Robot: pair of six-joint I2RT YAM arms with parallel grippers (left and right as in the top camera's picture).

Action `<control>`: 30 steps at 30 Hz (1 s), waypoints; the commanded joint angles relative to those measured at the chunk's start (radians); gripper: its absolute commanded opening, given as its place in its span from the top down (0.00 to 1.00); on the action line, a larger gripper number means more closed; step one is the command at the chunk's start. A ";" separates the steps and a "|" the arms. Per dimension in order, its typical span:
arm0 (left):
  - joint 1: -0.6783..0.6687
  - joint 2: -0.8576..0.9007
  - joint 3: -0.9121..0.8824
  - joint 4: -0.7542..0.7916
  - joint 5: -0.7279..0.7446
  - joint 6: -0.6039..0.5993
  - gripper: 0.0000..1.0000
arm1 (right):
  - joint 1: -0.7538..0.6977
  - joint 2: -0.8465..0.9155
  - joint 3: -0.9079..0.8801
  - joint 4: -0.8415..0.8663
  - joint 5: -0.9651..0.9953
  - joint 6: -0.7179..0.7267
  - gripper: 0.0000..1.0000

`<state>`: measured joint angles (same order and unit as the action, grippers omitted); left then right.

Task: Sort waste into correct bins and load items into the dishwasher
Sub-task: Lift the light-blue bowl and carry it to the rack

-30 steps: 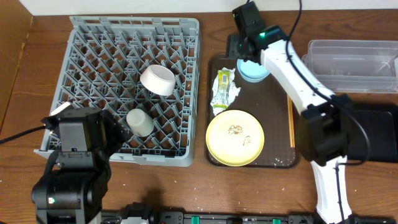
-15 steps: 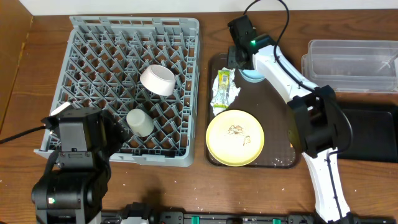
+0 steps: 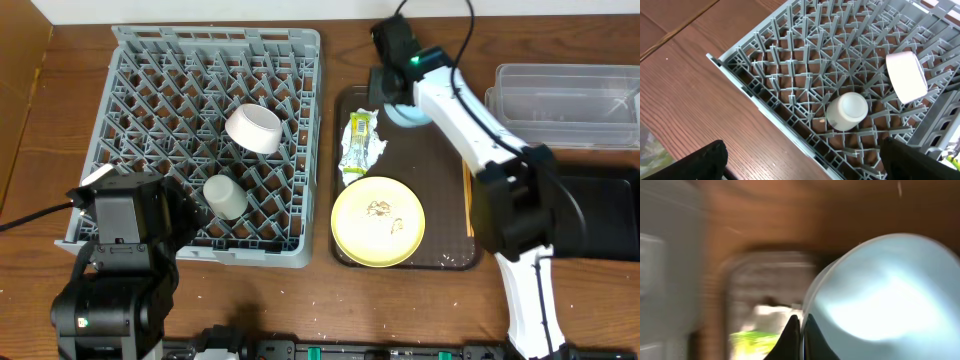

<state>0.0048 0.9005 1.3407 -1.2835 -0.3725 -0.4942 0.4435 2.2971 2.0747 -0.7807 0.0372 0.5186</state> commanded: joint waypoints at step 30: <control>0.003 0.000 0.011 -0.003 -0.010 -0.001 0.02 | 0.216 0.350 0.043 1.559 -0.804 0.564 0.99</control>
<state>0.0048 0.9005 1.3407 -1.2835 -0.3729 -0.4942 0.6952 2.5786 2.1155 0.7387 -0.8055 0.9749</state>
